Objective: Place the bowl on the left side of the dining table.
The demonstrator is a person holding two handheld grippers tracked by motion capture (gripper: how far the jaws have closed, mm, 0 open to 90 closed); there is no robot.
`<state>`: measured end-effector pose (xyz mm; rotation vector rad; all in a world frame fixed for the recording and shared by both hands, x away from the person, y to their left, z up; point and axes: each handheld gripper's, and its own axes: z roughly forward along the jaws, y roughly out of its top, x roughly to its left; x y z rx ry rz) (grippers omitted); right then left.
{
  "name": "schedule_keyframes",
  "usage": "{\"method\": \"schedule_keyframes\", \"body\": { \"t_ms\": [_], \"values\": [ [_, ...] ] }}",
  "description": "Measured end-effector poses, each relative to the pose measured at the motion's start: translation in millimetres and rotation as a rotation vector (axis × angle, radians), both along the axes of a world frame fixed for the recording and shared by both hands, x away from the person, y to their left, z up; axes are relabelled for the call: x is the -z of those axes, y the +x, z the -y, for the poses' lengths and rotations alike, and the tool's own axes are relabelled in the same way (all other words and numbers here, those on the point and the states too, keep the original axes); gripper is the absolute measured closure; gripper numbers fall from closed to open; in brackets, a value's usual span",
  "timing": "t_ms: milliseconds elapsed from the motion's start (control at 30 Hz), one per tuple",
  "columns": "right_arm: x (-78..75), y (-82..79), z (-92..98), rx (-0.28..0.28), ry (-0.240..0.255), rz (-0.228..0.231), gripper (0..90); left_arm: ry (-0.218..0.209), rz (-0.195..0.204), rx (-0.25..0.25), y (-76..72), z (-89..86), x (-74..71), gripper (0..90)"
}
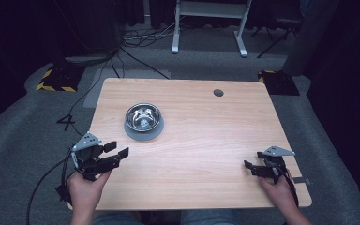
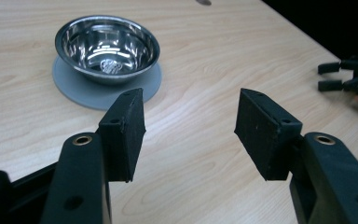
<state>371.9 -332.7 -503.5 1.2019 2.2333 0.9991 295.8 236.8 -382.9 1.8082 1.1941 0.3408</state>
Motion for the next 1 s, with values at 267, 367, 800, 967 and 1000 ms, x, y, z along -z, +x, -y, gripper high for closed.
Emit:
{"method": "schedule_keyframes", "body": {
  "t_ms": [267, 367, 800, 967, 1000],
  "values": [
    [-0.1, 0.0, 0.2, -0.002, -0.001, -0.001, 25.0, 0.01, -0.031, -0.016, -9.7, -10.1, 22.2, 42.1],
    [0.1, 0.0, 0.0, 0.0, 0.0, 0.001, 25.0, -0.02, -0.046, -0.023, -11.7, -15.5, 31.5, 42.0],
    [-0.1, -0.5, 0.4, -0.005, -0.008, 0.001, 25.2, 0.17, -0.144, -0.028, -3.4, -10.3, 67.1, 38.8],
    [-0.1, -0.5, 0.4, -0.005, -0.008, 0.001, 25.2, 0.229, -0.206, -0.016, 2.4, -8.9, 79.5, 38.8],
    [-0.1, -0.5, 0.4, -0.005, -0.008, 0.001, 25.2, 0.239, -0.213, -0.015, 2.7, -8.9, 80.6, 38.8]
  ]
}}
